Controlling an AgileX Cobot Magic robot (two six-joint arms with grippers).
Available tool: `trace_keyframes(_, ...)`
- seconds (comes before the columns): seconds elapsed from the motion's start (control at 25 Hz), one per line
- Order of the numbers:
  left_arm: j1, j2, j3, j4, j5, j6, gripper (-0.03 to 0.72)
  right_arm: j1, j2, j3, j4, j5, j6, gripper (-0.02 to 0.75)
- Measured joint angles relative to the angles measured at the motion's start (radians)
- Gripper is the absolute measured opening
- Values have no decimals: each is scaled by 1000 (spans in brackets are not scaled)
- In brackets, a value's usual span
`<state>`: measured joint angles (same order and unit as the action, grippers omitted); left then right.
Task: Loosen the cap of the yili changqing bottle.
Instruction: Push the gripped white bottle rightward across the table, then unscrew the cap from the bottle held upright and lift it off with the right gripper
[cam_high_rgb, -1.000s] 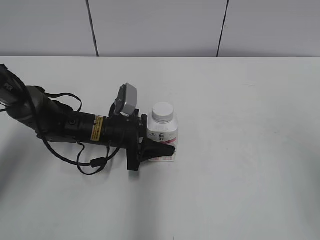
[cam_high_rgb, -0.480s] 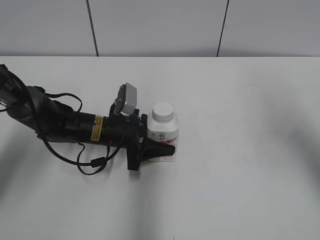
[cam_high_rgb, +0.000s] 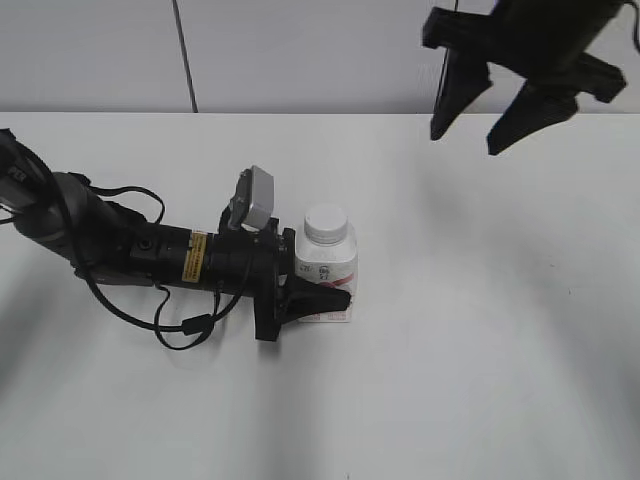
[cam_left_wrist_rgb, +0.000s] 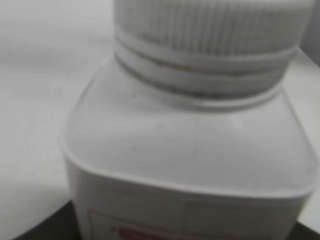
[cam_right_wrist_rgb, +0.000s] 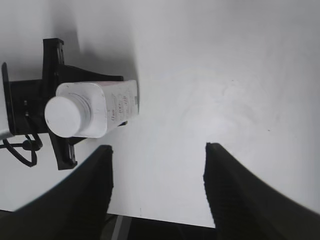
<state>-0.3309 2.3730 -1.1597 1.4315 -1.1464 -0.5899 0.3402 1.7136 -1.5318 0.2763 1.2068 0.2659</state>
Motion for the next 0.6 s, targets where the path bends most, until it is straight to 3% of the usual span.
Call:
trace_keyframes(0.28,0,0,0,0,-1,-1,379,101,171,-155,14,3,89,461)
trace_keyframes(0.6,0,0,0,-1,-1,-1,377,177,270,-189,40,3,121,461)
